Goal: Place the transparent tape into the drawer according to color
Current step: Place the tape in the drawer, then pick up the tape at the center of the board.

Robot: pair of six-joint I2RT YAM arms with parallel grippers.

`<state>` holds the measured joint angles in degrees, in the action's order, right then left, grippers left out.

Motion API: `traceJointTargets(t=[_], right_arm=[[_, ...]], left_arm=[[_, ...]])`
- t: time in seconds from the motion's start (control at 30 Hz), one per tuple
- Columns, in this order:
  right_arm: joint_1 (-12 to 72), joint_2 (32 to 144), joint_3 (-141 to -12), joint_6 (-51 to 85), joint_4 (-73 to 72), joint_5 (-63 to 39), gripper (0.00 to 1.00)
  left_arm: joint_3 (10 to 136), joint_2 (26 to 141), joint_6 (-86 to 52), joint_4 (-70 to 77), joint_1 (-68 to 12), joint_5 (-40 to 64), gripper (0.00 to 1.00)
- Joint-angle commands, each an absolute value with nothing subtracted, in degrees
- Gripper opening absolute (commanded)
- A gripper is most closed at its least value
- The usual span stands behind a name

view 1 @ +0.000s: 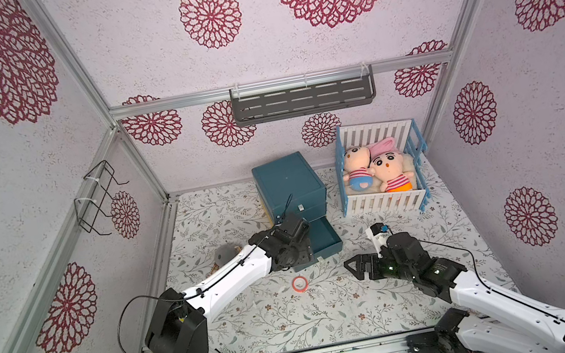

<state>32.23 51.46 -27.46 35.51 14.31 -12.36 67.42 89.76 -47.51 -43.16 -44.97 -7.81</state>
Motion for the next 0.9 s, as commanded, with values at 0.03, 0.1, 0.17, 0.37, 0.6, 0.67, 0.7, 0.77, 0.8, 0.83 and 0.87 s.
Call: traceJointTargets(t=[0.03,0.1,0.17,0.37,0.6,0.67,0.7,0.77,0.8,0.83,0.87], right_arm=[[31.83,52.22,-30.10,33.86,13.45,-14.69,0.99],[31.82,52.77,-30.31,33.75,13.54,-15.29,0.99],[31.82,52.99,-30.46,33.66,13.46,-15.38,0.99],[31.82,53.32,-30.85,33.57,13.36,-15.25,0.99],[31.77,52.56,-31.11,33.57,14.44,-14.86,0.99],[31.73,52.17,-31.11,33.57,14.76,-14.73,0.99],[31.73,52.01,-31.11,33.57,14.93,-14.68,0.99],[31.65,51.65,-31.11,33.64,15.27,-14.51,0.99],[31.64,51.58,-31.11,33.61,15.29,-14.50,0.99],[31.64,51.51,-31.11,33.67,15.46,-14.38,0.99],[31.64,51.42,-31.11,33.69,15.56,-14.33,0.99]], left_arm=[[63.63,85.74,-46.43,-46.68,-46.25,-6.73,0.87],[61.58,84.42,-46.36,-47.23,-46.62,-5.76,0.88],[60.34,84.21,-46.20,-48.17,-46.98,-5.29,0.88],[57.74,86.84,-45.38,-48.23,-48.29,-3.99,0.86],[56.08,90.45,-45.09,-44.52,-48.52,-3.41,0.84],[55.99,91.58,-45.09,-43.77,-48.52,-3.37,0.84],[56.02,91.96,-45.11,-43.57,-48.52,-3.62,0.84],[55.99,92.61,-45.38,-43.11,-48.43,-4.47,0.84],[55.98,92.72,-45.61,-42.92,-48.43,-5.09,0.84],[55.90,92.94,-45.70,-42.60,-48.31,-5.51,0.84],[55.94,93.15,-46.07,-42.54,-48.19,-5.69,0.84]])
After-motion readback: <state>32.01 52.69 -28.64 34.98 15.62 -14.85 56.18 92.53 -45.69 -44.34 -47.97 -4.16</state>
